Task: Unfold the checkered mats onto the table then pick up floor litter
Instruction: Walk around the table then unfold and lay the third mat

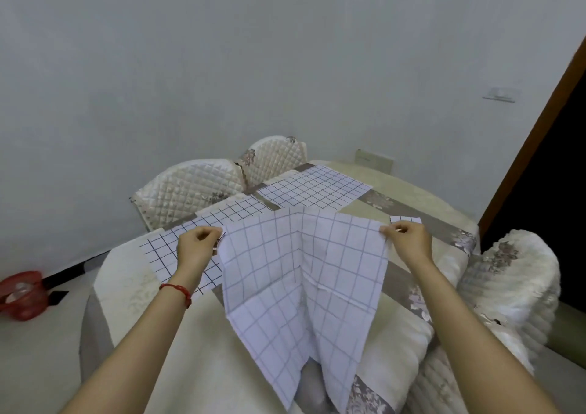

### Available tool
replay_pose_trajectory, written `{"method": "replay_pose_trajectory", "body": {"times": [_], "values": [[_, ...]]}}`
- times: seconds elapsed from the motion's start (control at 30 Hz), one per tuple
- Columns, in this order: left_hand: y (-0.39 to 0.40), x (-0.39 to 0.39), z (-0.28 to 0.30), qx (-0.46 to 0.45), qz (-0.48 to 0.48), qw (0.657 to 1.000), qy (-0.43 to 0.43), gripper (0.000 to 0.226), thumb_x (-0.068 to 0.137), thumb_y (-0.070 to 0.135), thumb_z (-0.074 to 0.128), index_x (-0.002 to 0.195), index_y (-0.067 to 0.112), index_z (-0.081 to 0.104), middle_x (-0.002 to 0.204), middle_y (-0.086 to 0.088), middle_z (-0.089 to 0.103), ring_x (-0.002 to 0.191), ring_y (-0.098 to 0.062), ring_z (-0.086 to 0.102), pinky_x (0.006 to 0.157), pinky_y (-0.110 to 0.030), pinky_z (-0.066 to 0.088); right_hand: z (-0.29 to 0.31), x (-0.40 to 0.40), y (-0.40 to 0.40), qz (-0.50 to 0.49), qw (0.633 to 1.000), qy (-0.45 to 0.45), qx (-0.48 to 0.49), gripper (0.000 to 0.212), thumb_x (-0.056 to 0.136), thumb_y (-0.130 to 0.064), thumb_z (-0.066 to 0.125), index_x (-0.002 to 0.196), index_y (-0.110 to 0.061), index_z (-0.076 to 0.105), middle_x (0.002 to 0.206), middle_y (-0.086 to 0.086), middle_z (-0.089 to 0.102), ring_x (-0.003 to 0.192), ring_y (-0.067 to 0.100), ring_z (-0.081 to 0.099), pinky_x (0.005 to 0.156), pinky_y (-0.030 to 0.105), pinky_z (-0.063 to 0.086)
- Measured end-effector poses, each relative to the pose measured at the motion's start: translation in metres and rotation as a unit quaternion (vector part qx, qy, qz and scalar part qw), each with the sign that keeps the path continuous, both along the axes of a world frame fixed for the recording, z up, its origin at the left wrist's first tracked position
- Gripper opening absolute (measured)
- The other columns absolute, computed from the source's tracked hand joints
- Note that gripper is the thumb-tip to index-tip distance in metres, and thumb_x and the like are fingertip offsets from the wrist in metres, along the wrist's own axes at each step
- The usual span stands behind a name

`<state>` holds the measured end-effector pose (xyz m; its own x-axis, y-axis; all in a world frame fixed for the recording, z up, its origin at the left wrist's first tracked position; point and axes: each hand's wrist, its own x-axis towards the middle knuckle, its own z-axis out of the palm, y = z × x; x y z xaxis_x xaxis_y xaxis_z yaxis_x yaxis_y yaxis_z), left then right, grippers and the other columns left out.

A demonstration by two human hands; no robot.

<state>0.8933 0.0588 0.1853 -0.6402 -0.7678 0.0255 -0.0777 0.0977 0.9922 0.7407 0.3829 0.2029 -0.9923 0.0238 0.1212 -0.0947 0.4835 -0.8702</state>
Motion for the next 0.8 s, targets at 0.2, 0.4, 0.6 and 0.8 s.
{"method": "replay_pose_trajectory", "body": {"times": [0.2,0.4,0.6,0.8], "values": [[-0.021,-0.013,0.027,-0.066,0.062,0.996,0.024,0.017,0.083,0.011,0.060,0.067,0.012,0.062,0.067,-0.001,0.060,0.071,-0.020,0.053,0.074,-0.036,0.047,0.024,-0.055,-0.013,0.018,0.998,0.034,-0.039,0.020,0.077,-0.019,0.068,0.059,-0.016,0.060,0.060,0.000,0.056,0.064,0.019,0.051,0.060,0.026,0.036],[-0.003,0.001,0.058,-0.105,0.144,0.981,0.073,0.020,0.082,0.013,0.063,0.065,0.023,0.062,0.070,0.007,0.061,0.065,-0.003,0.055,0.069,-0.022,0.043,0.044,-0.097,-0.012,0.136,0.970,0.036,-0.197,0.015,0.081,-0.011,0.065,0.067,-0.009,0.064,0.052,0.001,0.061,0.036,0.003,0.052,0.041,0.013,0.046],[0.045,0.045,0.056,-0.147,0.175,0.970,0.080,0.014,0.083,0.009,0.062,0.071,0.014,0.063,0.052,0.015,0.065,0.050,0.008,0.054,0.058,-0.008,0.044,0.026,-0.112,0.014,0.231,0.936,0.023,-0.266,0.013,0.085,-0.011,0.061,0.073,-0.012,0.066,0.059,-0.009,0.070,0.046,0.005,0.061,0.049,0.014,0.052],[0.086,0.083,0.014,-0.134,0.163,0.976,0.053,0.011,0.081,0.000,0.061,0.073,0.007,0.065,0.055,0.011,0.067,0.054,0.009,0.056,0.058,-0.005,0.045,-0.017,-0.095,0.052,0.263,0.921,-0.053,-0.283,0.038,0.055,-0.045,0.068,0.079,-0.015,0.065,0.068,-0.011,0.073,0.052,0.005,0.065,0.053,0.012,0.053]]}}
